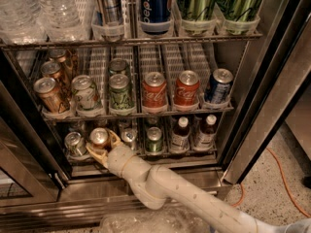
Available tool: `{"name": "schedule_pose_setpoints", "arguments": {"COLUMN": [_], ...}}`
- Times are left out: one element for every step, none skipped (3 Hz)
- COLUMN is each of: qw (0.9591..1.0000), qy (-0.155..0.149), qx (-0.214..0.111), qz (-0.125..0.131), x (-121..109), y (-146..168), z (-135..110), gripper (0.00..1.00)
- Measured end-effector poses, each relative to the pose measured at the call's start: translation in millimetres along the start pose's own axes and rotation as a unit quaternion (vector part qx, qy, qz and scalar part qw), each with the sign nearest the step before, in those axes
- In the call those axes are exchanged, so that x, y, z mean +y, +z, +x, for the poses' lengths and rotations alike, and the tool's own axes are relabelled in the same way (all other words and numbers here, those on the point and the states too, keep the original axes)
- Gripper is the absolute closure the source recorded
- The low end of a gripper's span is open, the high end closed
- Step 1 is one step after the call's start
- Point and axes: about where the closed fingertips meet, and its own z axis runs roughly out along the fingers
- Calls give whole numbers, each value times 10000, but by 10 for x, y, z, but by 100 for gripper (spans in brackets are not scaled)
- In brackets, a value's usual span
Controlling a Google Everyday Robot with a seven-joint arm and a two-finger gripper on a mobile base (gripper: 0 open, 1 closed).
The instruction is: Pick orange can from bottom shelf of fridge
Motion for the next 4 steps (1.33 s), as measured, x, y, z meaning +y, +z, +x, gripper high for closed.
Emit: {"name": "schedule_pose_setpoints", "arguments": {"qw": [9991,9968,9936,9891], "qy": [-152,-141,63,220], "qx": [-87,-59,70,287], "qz": [-377,-789,-1124,-1430], "x": [72,137,204,309], "y": [-18,-128,-364,-605], "z": [-281,-410,-380,-400], "gripper": [100,100,100,100]}}
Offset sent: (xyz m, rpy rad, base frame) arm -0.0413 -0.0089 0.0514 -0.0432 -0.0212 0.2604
